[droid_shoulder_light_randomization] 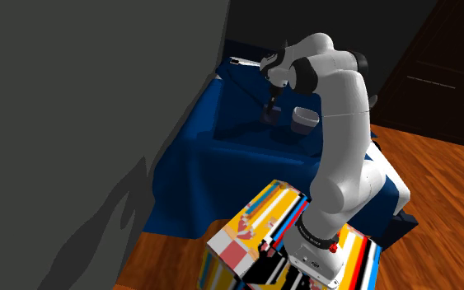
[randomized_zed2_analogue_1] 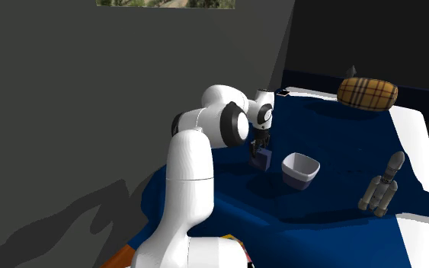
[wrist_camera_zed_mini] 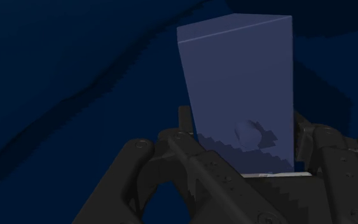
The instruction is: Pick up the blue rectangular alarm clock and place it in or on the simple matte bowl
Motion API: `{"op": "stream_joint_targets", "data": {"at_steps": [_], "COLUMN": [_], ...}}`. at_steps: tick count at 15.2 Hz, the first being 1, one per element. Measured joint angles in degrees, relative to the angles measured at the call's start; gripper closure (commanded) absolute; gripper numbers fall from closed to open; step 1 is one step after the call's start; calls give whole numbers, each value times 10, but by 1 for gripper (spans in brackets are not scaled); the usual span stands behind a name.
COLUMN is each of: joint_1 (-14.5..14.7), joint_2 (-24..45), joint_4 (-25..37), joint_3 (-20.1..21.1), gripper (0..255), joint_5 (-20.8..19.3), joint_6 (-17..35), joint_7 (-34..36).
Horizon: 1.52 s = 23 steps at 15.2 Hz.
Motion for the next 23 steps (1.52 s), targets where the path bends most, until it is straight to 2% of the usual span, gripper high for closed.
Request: {"op": "stream_joint_targets", "data": {"at_steps": [8, 23], "joint_1": [1, -1], "joint_2": [-7, -37], "joint_4": [5, 76], "joint_3": [-3, -15], "gripper": [255, 255], "joint_5": [-4, -24], "joint_6": [-11, -108], "joint_7": [2, 16]}}
